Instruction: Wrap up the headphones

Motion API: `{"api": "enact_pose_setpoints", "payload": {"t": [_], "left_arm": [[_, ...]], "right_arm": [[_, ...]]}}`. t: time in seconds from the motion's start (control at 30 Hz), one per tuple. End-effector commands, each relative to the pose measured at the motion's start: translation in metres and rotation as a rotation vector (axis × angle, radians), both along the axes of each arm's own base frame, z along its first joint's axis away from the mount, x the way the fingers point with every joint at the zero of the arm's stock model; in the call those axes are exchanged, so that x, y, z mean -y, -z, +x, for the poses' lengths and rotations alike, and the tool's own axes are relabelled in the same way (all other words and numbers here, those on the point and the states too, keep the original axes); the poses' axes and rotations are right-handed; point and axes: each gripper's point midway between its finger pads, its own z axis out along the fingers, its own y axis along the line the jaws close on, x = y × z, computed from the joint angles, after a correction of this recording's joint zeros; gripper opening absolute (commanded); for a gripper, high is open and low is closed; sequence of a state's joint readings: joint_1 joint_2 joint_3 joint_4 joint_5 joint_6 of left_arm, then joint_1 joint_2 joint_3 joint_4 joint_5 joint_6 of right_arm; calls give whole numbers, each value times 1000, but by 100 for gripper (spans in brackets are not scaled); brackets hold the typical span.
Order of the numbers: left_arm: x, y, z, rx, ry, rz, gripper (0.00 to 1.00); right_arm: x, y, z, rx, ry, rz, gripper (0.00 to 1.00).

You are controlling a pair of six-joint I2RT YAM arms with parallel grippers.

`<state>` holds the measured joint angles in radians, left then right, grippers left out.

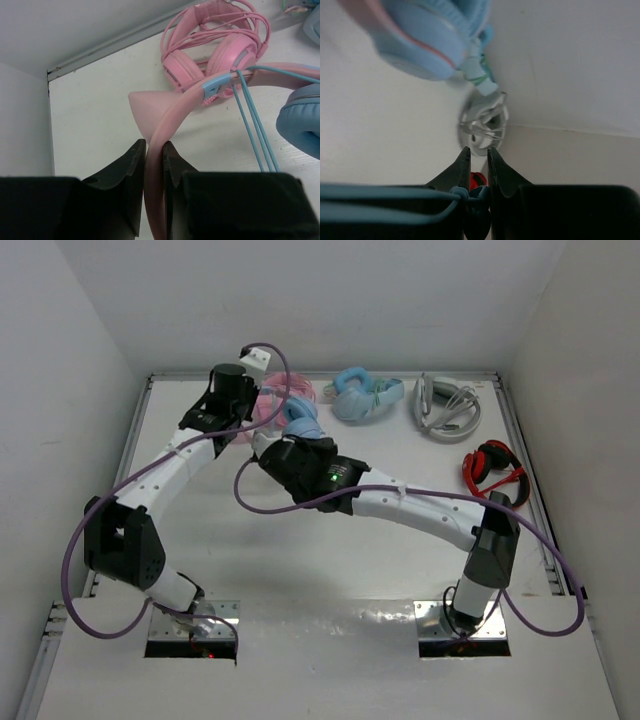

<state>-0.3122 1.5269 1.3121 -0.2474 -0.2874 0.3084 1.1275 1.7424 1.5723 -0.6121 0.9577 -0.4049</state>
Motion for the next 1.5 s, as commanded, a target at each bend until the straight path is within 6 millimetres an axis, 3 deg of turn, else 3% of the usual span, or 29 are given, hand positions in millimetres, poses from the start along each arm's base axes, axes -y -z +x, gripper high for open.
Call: {"api": "enact_pose_setpoints", "payload": {"t": [0.0,0.13,0.23,0.33,0.4,0.47,0.53,0.67,0.73,0.77,0.8,0.83,0.87,0.9,0.97,1.0,1.03,1.13,1.17,1.37,1.4,1.47], "left_arm": [[10,-47,8,151,17,-62,0],[38,-27,-7,59,136,-50,0],[59,-10,-29,-27,267,-92,0],[77,1,-59,-94,391,-102,0],[82,1,-71,-86,422,-72,0],[100,13,-86,-106,478,-29,0],[106,22,-95,-114,499,16,0],[132,24,-112,-135,606,-50,0],[135,18,-115,-130,620,-73,0],[137,17,-118,-137,634,-88,0],[139,9,-119,-126,643,-99,0],[140,8,-121,-134,653,-104,0],[144,5,-125,-140,676,-117,0],[146,-2,-126,-133,691,-125,0],[147,-7,-129,-133,714,-122,0],[147,-11,-128,-123,718,-118,0],[146,-12,-127,-117,714,-107,0],[146,-19,-126,-106,712,-100,0],[145,-19,-125,-105,712,-97,0],[146,-18,-124,-109,699,-112,0],[145,-19,-122,-105,693,-113,0],[144,-19,-117,-107,665,-116,0]], "right_arm": [[-3,-74,19,216,57,19,0],[-10,-104,40,337,44,43,0],[3,-111,68,380,58,72,0],[32,-107,104,377,95,122,0],[35,-104,112,349,84,179,0],[31,-113,117,347,55,319,0],[28,-121,117,346,32,405,0],[32,-133,122,312,9,601,0],[39,-129,124,275,22,688,0],[56,-126,127,269,46,720,0],[55,-123,128,235,10,764,0],[69,-107,135,193,43,831,0],[60,-112,128,150,-50,901,0],[63,-109,128,137,-62,941,0],[72,-92,127,109,-58,1009,0],[74,-97,122,118,-81,1029,0],[75,-84,118,97,-87,1026,0],[81,-86,112,111,-98,1043,0],[86,-96,109,139,-105,1066,0],[103,-94,88,171,-102,1101,0],[104,-86,83,155,-101,1102,0],[106,-92,72,154,-124,1118,0]]}}
